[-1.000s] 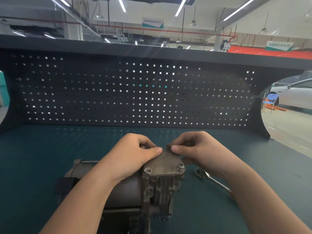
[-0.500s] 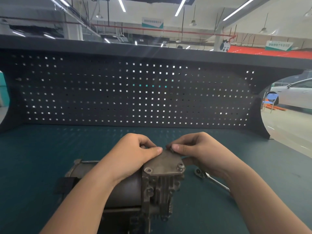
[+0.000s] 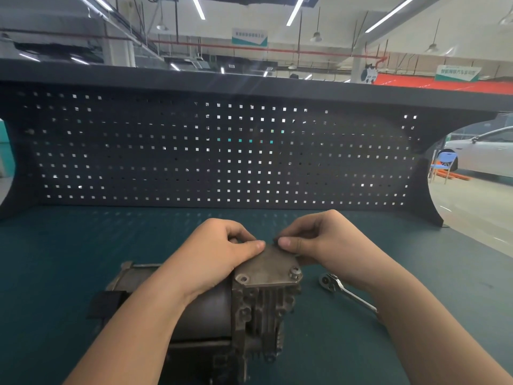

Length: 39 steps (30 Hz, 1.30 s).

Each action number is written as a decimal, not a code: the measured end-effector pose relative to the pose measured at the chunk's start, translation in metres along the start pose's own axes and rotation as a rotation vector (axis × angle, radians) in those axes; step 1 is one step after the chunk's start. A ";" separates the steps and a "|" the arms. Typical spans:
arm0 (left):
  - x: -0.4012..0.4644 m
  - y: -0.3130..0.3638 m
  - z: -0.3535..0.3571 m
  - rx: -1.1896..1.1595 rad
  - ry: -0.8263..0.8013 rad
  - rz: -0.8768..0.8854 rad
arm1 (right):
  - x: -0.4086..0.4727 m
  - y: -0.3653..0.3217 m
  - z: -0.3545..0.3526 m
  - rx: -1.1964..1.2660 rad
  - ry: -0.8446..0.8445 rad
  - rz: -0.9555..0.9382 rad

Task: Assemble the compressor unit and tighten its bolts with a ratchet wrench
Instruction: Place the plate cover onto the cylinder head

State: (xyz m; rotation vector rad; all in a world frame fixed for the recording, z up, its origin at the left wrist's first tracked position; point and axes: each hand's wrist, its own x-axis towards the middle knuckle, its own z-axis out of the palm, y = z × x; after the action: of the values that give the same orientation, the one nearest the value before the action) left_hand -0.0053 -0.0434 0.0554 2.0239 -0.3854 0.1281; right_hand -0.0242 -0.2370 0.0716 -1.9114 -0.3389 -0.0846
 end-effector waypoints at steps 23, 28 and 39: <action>-0.003 0.003 -0.001 -0.042 -0.001 -0.030 | 0.000 -0.002 0.005 -0.168 0.121 -0.044; -0.003 0.004 -0.001 -0.042 -0.001 -0.038 | -0.001 -0.003 -0.002 -0.181 -0.034 -0.051; -0.003 0.004 0.000 -0.041 0.011 -0.047 | 0.003 0.004 0.002 0.125 -0.013 0.053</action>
State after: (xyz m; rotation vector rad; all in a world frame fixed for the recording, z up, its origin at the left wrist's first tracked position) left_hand -0.0096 -0.0441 0.0578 1.9891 -0.3308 0.1018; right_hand -0.0205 -0.2354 0.0682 -1.7968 -0.2951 -0.0148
